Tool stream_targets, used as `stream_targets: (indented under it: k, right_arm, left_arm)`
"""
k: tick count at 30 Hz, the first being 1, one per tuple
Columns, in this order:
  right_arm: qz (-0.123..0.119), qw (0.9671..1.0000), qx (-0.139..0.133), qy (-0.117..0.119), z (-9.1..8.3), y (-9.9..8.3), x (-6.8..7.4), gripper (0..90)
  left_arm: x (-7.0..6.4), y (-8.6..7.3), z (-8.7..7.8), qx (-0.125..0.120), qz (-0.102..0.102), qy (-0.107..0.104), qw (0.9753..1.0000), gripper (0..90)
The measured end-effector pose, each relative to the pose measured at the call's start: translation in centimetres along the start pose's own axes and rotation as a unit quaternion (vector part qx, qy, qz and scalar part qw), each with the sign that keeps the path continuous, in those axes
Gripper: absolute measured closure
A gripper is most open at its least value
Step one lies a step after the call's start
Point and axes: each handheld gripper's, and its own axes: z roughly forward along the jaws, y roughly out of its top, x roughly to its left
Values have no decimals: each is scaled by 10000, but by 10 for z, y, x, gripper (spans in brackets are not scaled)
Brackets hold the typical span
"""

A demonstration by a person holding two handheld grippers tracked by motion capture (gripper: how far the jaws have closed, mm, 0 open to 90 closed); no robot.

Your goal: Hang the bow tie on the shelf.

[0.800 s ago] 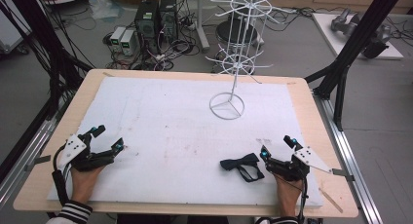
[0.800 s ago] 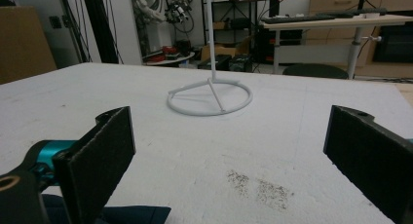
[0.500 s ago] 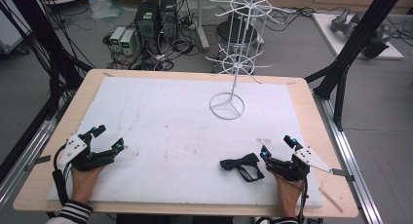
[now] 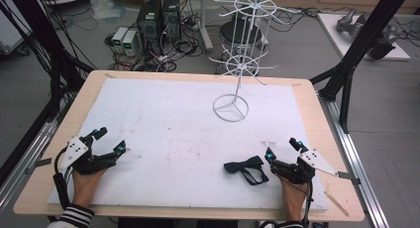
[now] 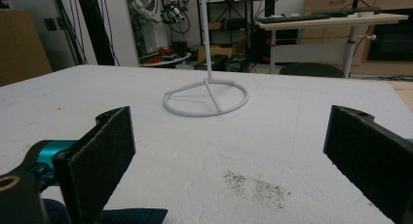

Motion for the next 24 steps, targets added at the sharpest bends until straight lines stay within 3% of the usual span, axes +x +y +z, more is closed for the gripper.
stream_targets:
  k: [12, 24]
  right_arm:
    - [109, 9998, -164, 83, -8, 14, 1, 36]
    - [-152, 9994, 209, 244, -16, 42, 6, 37]
  left_arm:
    - [-1, 0, 0, -16, -6, 11, 10000, 160]
    - [-1, 0, 0, -17, 4, 29, 10000, 160]
